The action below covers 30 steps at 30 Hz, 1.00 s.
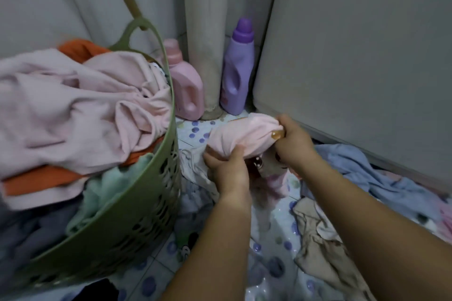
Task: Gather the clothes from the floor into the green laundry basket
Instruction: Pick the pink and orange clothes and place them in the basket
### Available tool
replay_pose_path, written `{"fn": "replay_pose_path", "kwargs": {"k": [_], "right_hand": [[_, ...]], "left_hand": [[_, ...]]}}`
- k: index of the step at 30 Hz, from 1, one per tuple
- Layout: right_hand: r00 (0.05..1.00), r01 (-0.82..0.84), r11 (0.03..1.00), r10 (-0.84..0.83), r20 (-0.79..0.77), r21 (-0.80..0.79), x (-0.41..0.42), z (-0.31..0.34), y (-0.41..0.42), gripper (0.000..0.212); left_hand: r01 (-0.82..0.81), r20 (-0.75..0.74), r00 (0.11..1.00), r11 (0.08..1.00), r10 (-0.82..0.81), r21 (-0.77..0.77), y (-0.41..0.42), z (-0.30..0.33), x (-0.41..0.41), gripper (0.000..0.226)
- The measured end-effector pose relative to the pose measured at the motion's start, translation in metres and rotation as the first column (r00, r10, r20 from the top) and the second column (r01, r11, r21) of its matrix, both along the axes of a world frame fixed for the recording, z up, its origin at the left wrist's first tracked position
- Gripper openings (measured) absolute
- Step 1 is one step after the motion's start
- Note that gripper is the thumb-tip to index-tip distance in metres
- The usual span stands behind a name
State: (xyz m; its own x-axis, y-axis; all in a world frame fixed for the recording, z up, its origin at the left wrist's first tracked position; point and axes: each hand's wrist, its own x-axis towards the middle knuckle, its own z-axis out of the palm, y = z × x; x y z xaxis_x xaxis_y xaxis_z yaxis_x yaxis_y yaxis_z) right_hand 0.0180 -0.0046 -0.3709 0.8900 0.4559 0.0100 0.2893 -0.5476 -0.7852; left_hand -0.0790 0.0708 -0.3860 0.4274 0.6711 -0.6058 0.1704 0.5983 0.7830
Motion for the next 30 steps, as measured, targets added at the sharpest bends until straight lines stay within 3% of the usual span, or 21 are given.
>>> {"fn": "replay_pose_path", "kwargs": {"k": [4,8,14,18,24,26,28,30], "right_hand": [[0.999,0.048,0.961,-0.041,-0.031,0.272,-0.024,0.056,-0.004,0.028],[0.999,0.031,0.862,-0.017,-0.033,0.507,-0.048,0.11,0.004,0.035],[0.996,-0.092,0.73,0.065,0.066,0.678,-0.093,0.194,0.038,0.04],[0.977,-0.211,0.67,0.142,0.156,0.712,-0.132,0.238,0.075,0.035],[0.927,-0.372,0.654,0.292,0.233,0.659,-0.186,0.257,0.147,0.03],[0.912,-0.409,0.696,0.34,0.231,0.591,-0.202,0.246,0.167,0.024],[0.876,-0.482,0.75,0.426,0.226,0.453,-0.214,0.227,0.183,0.018],[0.77,-0.637,0.743,0.597,0.228,0.204,-0.223,0.208,0.193,0.032]], "left_hand": [[0.091,0.057,0.993,0.984,-0.101,0.153,0.001,0.052,-0.024,0.092],[0.107,0.186,0.969,0.952,-0.165,0.287,0.016,0.103,-0.049,0.118],[0.094,0.375,0.905,0.955,-0.2,0.282,0.038,0.184,-0.084,0.096],[-0.054,0.43,0.896,0.932,-0.113,0.358,0.064,0.226,-0.113,0.084],[-0.317,0.525,0.844,0.89,0.107,0.328,0.121,0.241,-0.165,0.049],[-0.394,0.474,0.853,0.865,0.219,0.311,0.14,0.233,-0.186,0.039],[-0.481,0.383,0.846,0.842,0.372,0.244,0.161,0.218,-0.202,0.058],[-0.614,0.303,0.779,0.766,0.549,0.19,0.179,0.206,-0.215,0.066]]}}
